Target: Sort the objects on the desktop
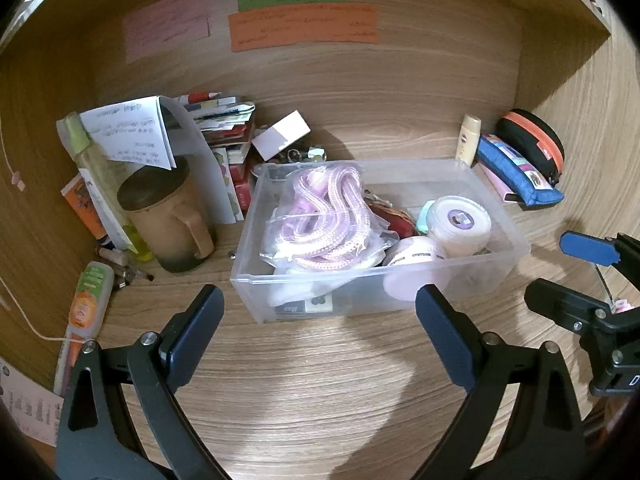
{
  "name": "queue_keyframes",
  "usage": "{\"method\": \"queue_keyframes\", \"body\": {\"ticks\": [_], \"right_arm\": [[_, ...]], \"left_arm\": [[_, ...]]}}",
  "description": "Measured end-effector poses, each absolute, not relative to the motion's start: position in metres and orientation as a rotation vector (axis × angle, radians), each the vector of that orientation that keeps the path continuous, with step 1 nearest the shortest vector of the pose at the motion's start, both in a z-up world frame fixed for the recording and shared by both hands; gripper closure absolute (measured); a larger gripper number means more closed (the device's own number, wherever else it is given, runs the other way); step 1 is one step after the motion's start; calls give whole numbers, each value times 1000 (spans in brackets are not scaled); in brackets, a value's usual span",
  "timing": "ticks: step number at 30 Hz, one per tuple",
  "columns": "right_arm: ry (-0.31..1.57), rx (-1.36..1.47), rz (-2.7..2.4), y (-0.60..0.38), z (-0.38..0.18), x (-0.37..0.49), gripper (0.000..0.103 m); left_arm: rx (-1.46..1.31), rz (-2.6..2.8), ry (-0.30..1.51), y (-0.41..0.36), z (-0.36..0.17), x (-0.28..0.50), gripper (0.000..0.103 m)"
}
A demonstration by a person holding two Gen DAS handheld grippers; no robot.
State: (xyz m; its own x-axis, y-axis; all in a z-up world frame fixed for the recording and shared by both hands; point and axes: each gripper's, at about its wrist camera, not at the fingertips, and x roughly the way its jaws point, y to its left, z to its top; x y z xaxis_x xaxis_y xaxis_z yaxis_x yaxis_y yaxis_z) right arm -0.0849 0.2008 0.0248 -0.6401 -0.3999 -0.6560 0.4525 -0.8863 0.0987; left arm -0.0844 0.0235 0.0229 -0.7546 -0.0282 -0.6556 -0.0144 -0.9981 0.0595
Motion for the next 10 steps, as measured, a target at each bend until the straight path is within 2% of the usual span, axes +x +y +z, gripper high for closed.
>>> {"method": "queue_keyframes", "body": {"ticks": [10], "right_arm": [[88, 980, -2480, 203, 23, -86, 20]], "left_arm": [[1084, -2936, -90, 24, 22, -83, 5]]}}
